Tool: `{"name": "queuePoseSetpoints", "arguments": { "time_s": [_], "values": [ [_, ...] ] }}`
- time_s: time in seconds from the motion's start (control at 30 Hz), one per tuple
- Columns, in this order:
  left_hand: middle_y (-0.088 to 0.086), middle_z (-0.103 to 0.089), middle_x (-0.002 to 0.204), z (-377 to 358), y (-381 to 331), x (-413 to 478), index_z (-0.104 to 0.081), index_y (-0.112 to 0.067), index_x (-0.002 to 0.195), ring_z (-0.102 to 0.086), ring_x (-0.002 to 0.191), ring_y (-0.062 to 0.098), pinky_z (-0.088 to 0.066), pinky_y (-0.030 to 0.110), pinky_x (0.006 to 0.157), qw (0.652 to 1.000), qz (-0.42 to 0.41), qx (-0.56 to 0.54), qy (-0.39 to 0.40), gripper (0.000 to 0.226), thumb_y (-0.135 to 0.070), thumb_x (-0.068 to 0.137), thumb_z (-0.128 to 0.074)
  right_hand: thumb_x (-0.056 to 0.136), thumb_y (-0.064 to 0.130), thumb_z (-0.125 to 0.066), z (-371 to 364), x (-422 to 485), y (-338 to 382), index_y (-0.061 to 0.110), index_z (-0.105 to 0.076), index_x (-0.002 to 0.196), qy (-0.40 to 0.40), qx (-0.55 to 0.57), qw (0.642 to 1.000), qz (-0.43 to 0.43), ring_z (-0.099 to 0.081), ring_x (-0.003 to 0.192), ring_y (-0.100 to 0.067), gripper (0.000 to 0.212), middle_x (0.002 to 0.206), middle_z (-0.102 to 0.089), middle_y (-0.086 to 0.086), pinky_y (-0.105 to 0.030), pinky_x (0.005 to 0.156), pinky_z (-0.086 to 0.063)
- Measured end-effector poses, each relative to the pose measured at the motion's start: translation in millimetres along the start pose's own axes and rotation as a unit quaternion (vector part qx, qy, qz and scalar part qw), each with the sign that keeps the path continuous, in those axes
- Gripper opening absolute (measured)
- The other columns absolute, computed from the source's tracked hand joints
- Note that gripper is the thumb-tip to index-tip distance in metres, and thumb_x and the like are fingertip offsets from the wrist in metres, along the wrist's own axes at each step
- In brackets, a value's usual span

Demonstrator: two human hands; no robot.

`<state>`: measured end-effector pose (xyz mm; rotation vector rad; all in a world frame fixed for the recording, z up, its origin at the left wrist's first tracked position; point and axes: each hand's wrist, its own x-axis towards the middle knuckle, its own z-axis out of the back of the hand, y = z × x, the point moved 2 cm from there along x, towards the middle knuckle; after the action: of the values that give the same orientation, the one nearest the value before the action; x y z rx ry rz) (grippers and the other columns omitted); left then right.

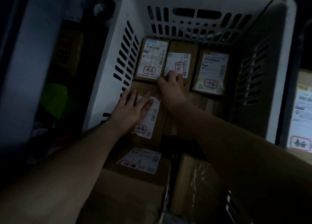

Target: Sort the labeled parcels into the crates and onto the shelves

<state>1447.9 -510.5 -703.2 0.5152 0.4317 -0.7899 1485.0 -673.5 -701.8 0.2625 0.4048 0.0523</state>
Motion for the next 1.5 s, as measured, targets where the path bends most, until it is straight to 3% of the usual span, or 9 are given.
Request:
{"name": "queuePoseSetpoints", "arguments": {
  "time_s": [0.3, 0.43, 0.5, 0.57, 0.7, 0.87, 1.03, 1.3, 1.5],
  "values": [
    [0.014, 0.015, 0.156, 19, 2, -1, 0.017, -0.015, 0.149, -0.001, 0.141, 0.043, -0.004, 0.051, 0.116, 0.991, -0.005, -0.088, 0.098, 0.106, -0.038, 0.084, -0.065, 0.095, 0.028, -0.051, 6, -30, 0, 0.014, -0.044, 0.132, 0.044, -0.023, 0.998, 0.030, -0.025, 0.133, -0.040, 0.040, 0.144, -0.026, -0.018, -0.054, 0.105, -0.030],
    [0.011, 0.007, 0.158, 37, 2, -13, 0.000, -0.017, 0.151, -0.005, 0.144, 0.031, -0.012, 0.043, 0.116, 0.981, -0.033, -0.141, 0.130, 0.084, -0.029, 0.091, -0.057, 0.095, 0.020, -0.050, 7, -59, -10, 0.008, -0.052, 0.122, 0.047, -0.002, 0.999, 0.013, -0.037, 0.124, -0.041, 0.030, 0.132, -0.039, -0.018, -0.046, 0.102, -0.037],
    [0.012, -0.018, 0.154, 38, 4, -21, -0.023, -0.016, 0.147, -0.025, 0.138, 0.029, -0.029, 0.042, 0.111, 0.967, 0.005, -0.210, 0.145, 0.065, -0.027, 0.092, -0.054, 0.097, 0.017, -0.048, 9, -72, -12, 0.006, -0.058, 0.116, 0.081, 0.048, 0.995, -0.023, -0.052, 0.113, -0.036, 0.025, 0.122, -0.053, -0.016, -0.039, 0.089, -0.046],
    [0.012, -0.045, 0.138, 40, 3, -28, -0.046, -0.014, 0.131, -0.046, 0.121, 0.027, -0.041, 0.039, 0.100, 0.938, 0.073, -0.301, 0.158, 0.039, -0.027, 0.095, -0.047, 0.098, 0.015, -0.047, 5, -83, -11, 0.002, -0.062, 0.111, 0.165, 0.137, 0.975, -0.066, -0.061, 0.104, -0.031, 0.024, 0.112, -0.063, -0.014, -0.032, 0.079, -0.049],
    [0.011, -0.056, 0.126, 43, -13, -45, -0.053, -0.009, 0.126, -0.054, 0.109, 0.022, -0.042, 0.029, 0.085, 0.885, 0.130, -0.376, 0.242, 0.034, -0.026, 0.096, -0.050, 0.095, 0.014, -0.056, -3, -96, 0, 0.000, -0.060, 0.124, 0.240, 0.308, 0.910, -0.139, -0.058, 0.116, -0.030, 0.032, 0.123, -0.061, -0.015, -0.034, 0.096, -0.048],
    [0.010, -0.040, 0.146, 41, -17, -55, -0.035, -0.015, 0.144, -0.042, 0.130, 0.026, -0.033, 0.034, 0.108, 0.782, 0.193, -0.483, 0.342, 0.048, -0.035, 0.101, -0.036, 0.093, 0.029, -0.062, -5, -108, 22, 0.005, -0.047, 0.138, 0.333, 0.249, 0.901, -0.126, -0.051, 0.124, -0.026, 0.053, 0.139, -0.051, -0.014, -0.028, 0.094, -0.043],
    [-0.004, -0.049, 0.133, 44, -17, -71, -0.046, -0.024, 0.132, -0.048, 0.122, 0.020, -0.030, 0.024, 0.101, 0.645, 0.190, -0.663, 0.329, 0.038, -0.035, 0.096, -0.049, 0.101, 0.034, -0.044, -2, -113, 31, 0.013, -0.034, 0.148, 0.383, 0.212, 0.898, -0.040, -0.041, 0.134, -0.028, 0.052, 0.150, -0.040, -0.011, -0.032, 0.106, -0.033],
    [0.010, -0.053, 0.133, 61, -24, -74, -0.048, -0.014, 0.133, -0.051, 0.117, 0.023, -0.038, 0.027, 0.094, 0.682, 0.198, -0.615, 0.344, 0.034, -0.016, 0.099, -0.043, 0.099, 0.040, -0.046, 0, -122, 25, 0.017, -0.037, 0.147, 0.370, 0.145, 0.917, 0.029, -0.045, 0.129, -0.029, 0.054, 0.146, -0.045, -0.011, -0.035, 0.102, -0.038],
    [0.005, -0.059, 0.091, 54, -30, -75, -0.054, 0.000, 0.124, -0.052, 0.073, 0.013, -0.040, 0.018, 0.065, 0.624, 0.262, -0.677, 0.288, 0.030, -0.006, 0.096, -0.048, 0.103, 0.037, -0.039, 15, -130, 23, 0.017, -0.030, 0.150, 0.363, 0.159, 0.917, 0.047, -0.037, 0.136, -0.027, 0.052, 0.151, -0.038, -0.009, -0.033, 0.107, -0.031]
  ]
}}
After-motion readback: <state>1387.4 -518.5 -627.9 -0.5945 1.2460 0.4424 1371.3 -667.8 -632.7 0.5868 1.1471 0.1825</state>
